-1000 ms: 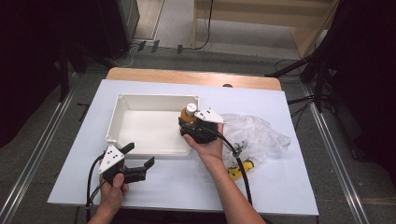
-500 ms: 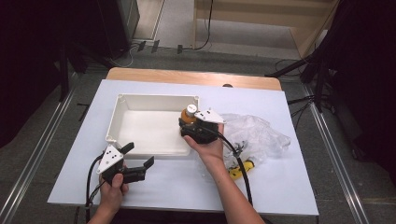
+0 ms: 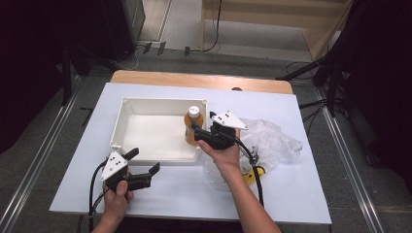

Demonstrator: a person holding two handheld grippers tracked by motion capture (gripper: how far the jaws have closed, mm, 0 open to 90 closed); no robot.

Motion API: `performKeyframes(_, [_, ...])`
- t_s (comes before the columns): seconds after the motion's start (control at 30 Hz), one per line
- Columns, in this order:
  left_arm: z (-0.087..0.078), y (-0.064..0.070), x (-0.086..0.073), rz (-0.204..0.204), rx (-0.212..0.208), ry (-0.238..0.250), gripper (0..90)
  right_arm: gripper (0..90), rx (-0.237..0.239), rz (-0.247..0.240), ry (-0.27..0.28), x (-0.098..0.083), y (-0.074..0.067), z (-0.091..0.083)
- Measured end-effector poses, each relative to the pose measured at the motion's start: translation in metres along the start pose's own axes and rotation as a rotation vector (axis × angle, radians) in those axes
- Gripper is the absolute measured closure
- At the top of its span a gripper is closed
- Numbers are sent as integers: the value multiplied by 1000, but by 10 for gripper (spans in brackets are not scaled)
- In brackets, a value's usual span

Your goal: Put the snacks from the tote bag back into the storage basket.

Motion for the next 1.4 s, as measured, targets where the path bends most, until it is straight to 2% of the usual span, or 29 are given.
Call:
performKeyframes(0.4, [-2,0,0,-5,2,15,66,309,-27,3,15,1,15,-15])
performKeyframes(1.4, [-7,-2,0,-14,-2,55,66,312,-110,33,28,-15,59,-50])
Point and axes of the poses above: each handheld gripper's, and its own axes: z roughly forward along the jaws, x roughly out of its top, y roughly to its right, the point moved 2 cm from there along z, roughly forward along the jaws, and after that the axes turned 4 degrees about -y, right-handed, at the moved point
